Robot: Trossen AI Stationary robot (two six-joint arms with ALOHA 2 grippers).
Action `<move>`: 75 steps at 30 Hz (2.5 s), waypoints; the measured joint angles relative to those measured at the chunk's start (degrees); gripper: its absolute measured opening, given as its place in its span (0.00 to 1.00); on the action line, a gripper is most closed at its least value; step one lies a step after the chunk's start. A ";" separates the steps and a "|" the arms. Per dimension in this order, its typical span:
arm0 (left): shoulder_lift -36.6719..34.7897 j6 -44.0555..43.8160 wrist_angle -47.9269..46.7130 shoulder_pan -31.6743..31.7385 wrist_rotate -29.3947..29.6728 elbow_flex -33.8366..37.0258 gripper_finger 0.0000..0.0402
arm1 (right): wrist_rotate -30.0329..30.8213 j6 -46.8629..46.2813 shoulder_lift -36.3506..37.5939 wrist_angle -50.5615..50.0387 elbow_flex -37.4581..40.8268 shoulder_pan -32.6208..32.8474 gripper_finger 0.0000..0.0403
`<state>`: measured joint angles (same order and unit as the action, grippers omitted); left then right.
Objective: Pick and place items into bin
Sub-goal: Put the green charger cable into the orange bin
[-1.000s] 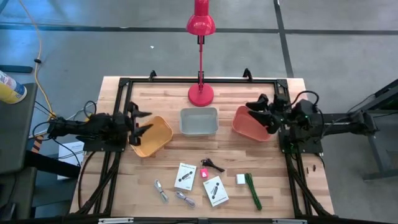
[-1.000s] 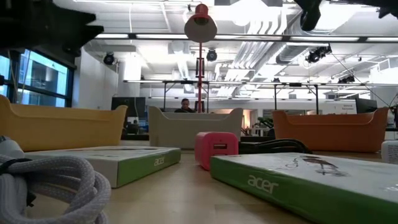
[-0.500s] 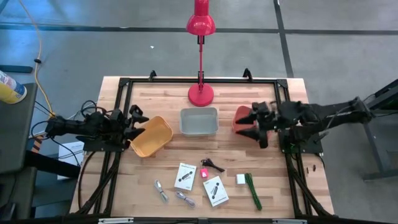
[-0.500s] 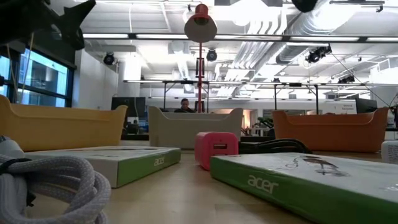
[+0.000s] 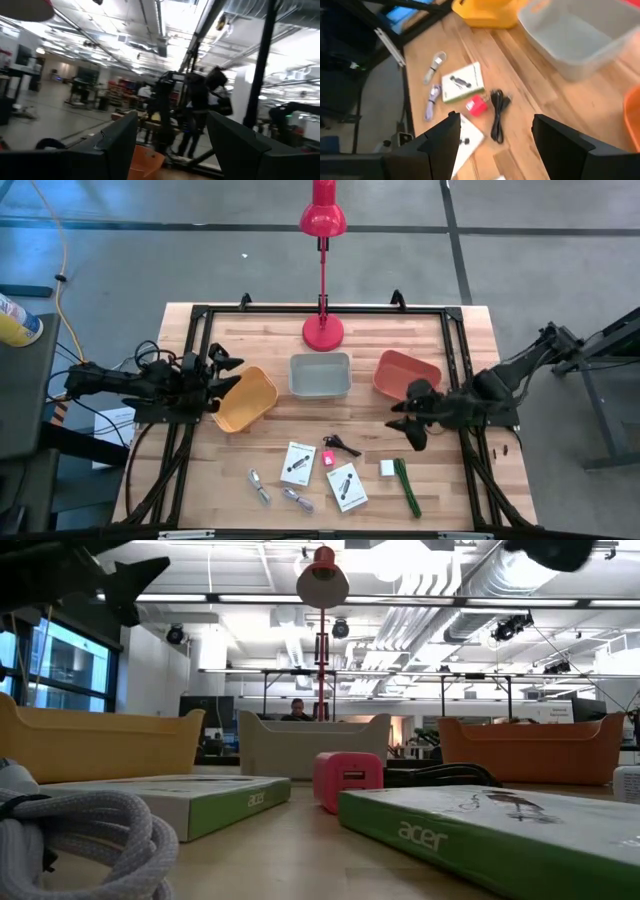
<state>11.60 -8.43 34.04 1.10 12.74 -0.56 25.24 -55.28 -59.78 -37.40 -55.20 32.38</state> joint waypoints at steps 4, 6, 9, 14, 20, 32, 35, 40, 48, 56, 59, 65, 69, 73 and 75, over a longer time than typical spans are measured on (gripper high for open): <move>0.00 0.44 -0.07 0.00 0.45 0.00 0.57 | 4.31 -8.42 -1.54 -1.35 2.00 5.37 0.59; 0.00 -1.00 -0.07 0.00 -1.08 0.00 0.57 | 6.10 -12.73 -2.41 -1.21 3.64 8.00 0.59; 0.00 -3.66 -0.09 0.00 -5.92 0.00 0.57 | 6.93 -18.75 -4.24 -0.04 5.82 11.17 0.59; 0.02 -6.79 -2.77 -0.04 -11.10 0.00 0.57 | 2.71 -23.99 -8.96 5.33 8.84 12.82 0.59; 0.02 -6.91 -7.24 -0.02 -11.16 0.00 0.57 | -2.61 -28.47 -15.58 7.78 9.21 12.67 0.59; 0.02 -4.83 -14.59 -0.02 -9.05 0.00 0.57 | -14.99 -40.40 -17.08 9.00 9.09 12.68 0.59; 0.02 -4.69 -14.74 -0.02 -7.46 0.00 0.57 | -17.28 -42.34 -17.06 8.63 9.09 12.62 0.59; 0.02 -2.48 -14.93 0.00 -6.62 0.00 0.57 | -22.81 -45.75 -17.06 6.73 9.09 12.64 0.59; 0.02 -2.10 -15.10 0.00 -5.61 0.00 0.57 | -25.82 -47.76 -17.06 3.58 9.09 13.42 0.59; 0.02 -2.30 -16.76 0.00 -5.61 0.00 0.57 | -25.63 -45.68 -22.52 5.69 9.09 13.51 0.59; 0.02 -2.32 -16.75 0.00 -5.61 0.00 0.57 | -26.12 -44.92 -25.91 8.70 9.07 13.57 0.59; 0.02 -3.26 -16.74 0.00 -5.61 0.00 0.57 | -27.34 -46.14 -31.17 11.84 9.07 14.36 0.59; 0.02 -3.42 -16.74 0.00 -4.79 0.00 0.57 | -28.06 -46.78 -33.66 14.19 9.06 14.34 0.59; 0.02 -3.86 -16.74 0.00 -3.69 0.00 0.57 | -29.29 -47.38 -35.20 15.38 8.79 14.10 0.58; 0.02 -3.87 -16.74 0.00 -3.66 0.00 0.57 | -29.38 -47.70 -35.24 15.09 8.77 14.07 0.58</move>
<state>11.62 -12.29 17.30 1.10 9.08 -0.56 -4.14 -102.99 -95.02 -22.32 -46.43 46.45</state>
